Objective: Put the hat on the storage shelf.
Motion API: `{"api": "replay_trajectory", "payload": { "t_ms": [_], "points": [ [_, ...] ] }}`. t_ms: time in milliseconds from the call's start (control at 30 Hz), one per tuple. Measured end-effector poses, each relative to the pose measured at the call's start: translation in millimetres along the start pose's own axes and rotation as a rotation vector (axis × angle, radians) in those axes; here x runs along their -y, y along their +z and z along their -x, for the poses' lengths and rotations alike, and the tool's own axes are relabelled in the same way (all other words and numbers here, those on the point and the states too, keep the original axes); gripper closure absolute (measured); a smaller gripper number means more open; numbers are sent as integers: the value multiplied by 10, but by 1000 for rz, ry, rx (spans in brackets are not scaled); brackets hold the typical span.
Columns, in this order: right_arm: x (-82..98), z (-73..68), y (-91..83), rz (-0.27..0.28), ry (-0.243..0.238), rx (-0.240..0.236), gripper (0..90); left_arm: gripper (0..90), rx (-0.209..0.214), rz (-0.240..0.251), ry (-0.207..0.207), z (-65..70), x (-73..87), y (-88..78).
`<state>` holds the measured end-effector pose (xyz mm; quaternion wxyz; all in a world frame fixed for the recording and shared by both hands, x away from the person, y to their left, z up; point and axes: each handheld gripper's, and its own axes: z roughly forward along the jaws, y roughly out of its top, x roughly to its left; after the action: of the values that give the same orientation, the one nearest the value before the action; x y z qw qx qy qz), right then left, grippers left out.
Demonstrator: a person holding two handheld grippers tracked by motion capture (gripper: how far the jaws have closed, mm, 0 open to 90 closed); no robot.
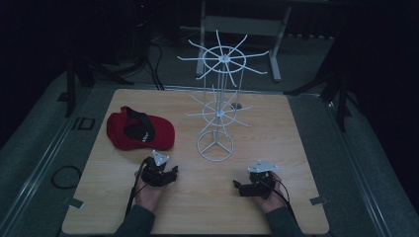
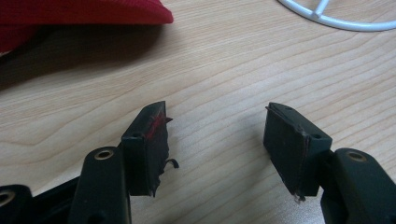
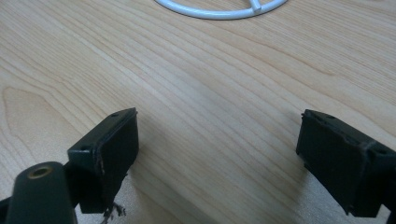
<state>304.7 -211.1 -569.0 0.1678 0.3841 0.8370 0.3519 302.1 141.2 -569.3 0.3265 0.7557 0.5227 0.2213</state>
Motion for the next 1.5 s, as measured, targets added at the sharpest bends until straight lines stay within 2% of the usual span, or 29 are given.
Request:
{"api": "replay_trajectory", "payload": {
  "t_ms": [333,467,633,667,700,767,800,833,1000,1167,1200,1233,1267,1300,1367,1400,1433,1500],
  "points": [
    [1,-2,-1,0,1,-1,128,405,5,-8,7,-8,-12,1],
    [1,-1,-1,0,1,-1,128,418,1,-11,-3,-17,-17,-2],
    [1,-1,-1,0,1,-1,128,448,10,-2,-82,-56,-17,-15],
    [1,-1,-1,0,1,-1,128,451,10,-2,-82,-56,-17,-15],
    [1,-1,-1,0,1,-1,128,455,13,9,-118,-78,-15,-23],
    [1,-1,-1,0,1,-1,128,456,15,13,-127,-98,-22,-31],
    [1,-1,-1,0,1,-1,128,455,25,30,-159,-123,-37,-40],
    [1,-1,-1,0,1,-1,128,455,28,36,-173,-132,-47,-41],
    [1,-1,-1,0,1,-1,128,453,32,53,-216,-179,-112,-56],
    [1,-1,-1,0,1,-1,128,458,34,66,-241,-225,-200,-56],
    [1,-1,-1,0,1,-1,128,459,45,63,-265,-244,-239,-36],
    [1,-1,-1,0,1,-1,128,458,45,63,-265,-244,-239,-36],
    [1,-1,-1,0,1,-1,128,459,57,61,-295,-265,-266,-14],
    [1,-1,-1,0,1,-1,128,459,57,61,-295,-265,-266,-14],
    [1,-1,-2,0,1,-1,128,458,53,64,-337,-289,-297,23],
    [1,-1,-2,0,1,-1,128,455,53,64,-337,-289,-297,23],
    [1,-2,-1,0,1,-1,128,454,54,66,-368,-315,-310,45],
    [1,-2,-1,0,2,-1,128,453,64,71,-384,-335,-316,47]
  ]
}}
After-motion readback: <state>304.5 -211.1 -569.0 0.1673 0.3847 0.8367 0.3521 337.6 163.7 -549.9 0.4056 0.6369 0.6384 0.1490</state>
